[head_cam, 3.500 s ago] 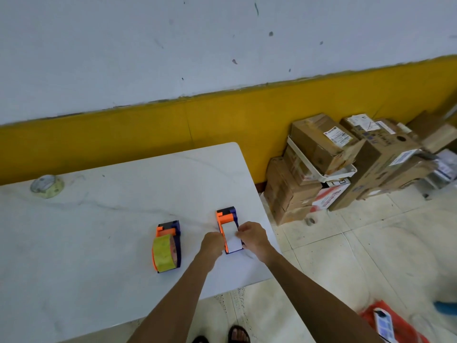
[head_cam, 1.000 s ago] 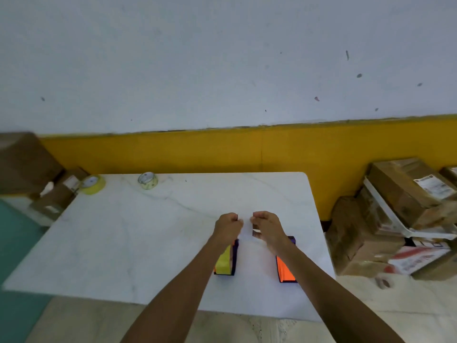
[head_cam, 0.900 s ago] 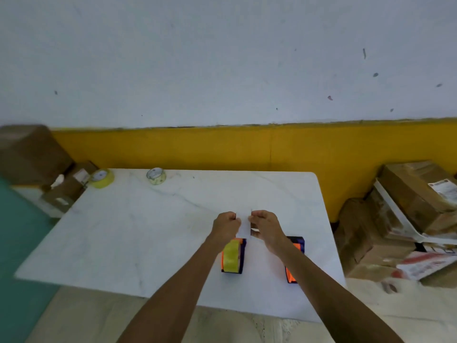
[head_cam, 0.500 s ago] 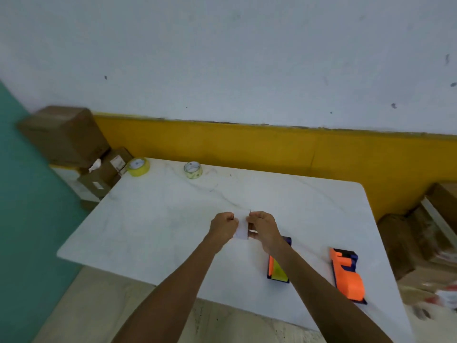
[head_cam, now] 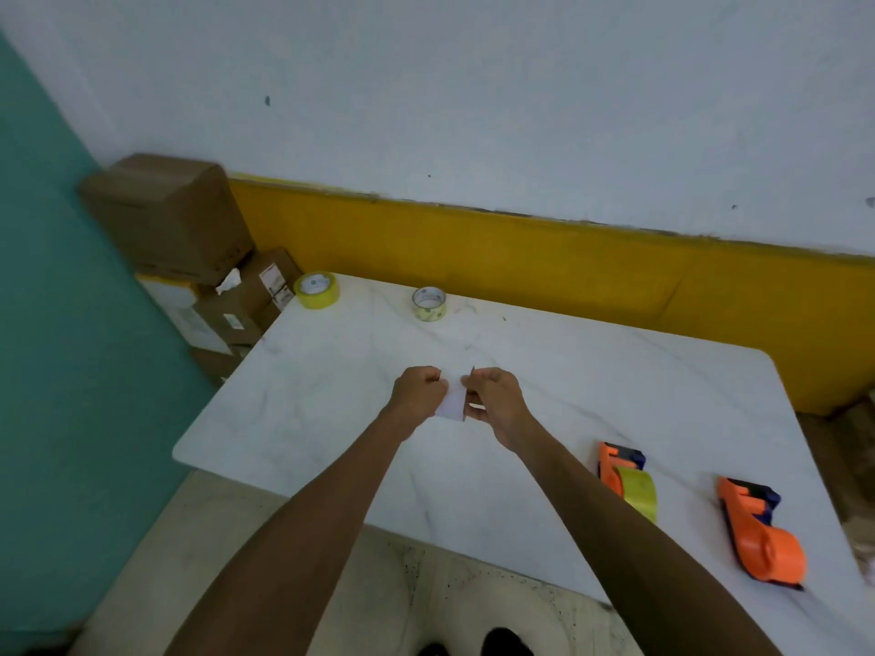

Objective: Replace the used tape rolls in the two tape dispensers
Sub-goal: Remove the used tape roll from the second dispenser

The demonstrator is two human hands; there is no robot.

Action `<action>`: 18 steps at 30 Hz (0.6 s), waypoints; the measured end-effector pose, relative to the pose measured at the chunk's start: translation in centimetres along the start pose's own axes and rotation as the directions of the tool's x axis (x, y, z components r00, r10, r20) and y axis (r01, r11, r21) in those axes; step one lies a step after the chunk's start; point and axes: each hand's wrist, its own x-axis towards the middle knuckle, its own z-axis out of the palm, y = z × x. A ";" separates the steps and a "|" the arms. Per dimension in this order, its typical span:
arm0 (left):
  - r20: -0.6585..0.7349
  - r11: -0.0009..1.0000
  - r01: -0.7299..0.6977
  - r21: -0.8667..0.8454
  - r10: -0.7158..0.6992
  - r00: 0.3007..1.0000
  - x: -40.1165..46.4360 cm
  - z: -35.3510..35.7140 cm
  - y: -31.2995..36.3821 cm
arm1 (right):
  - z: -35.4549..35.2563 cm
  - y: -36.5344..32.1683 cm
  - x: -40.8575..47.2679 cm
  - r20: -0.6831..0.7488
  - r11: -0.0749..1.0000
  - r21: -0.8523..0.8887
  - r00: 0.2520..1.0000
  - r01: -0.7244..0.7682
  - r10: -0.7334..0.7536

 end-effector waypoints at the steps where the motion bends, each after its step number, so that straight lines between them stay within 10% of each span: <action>1: -0.010 1.000 0.002 -0.006 -0.002 1.000 0.2 -0.7 -0.2 | 0.8 -0.1 0.3 0.008 1.000 -0.008 1.000 -0.001 0.001; 18: -0.136 0.987 0.145 -0.077 -0.154 0.979 9.7 -11.6 -4.5 | 13.5 -0.9 10.9 0.180 0.995 -0.071 0.980 -0.071 0.083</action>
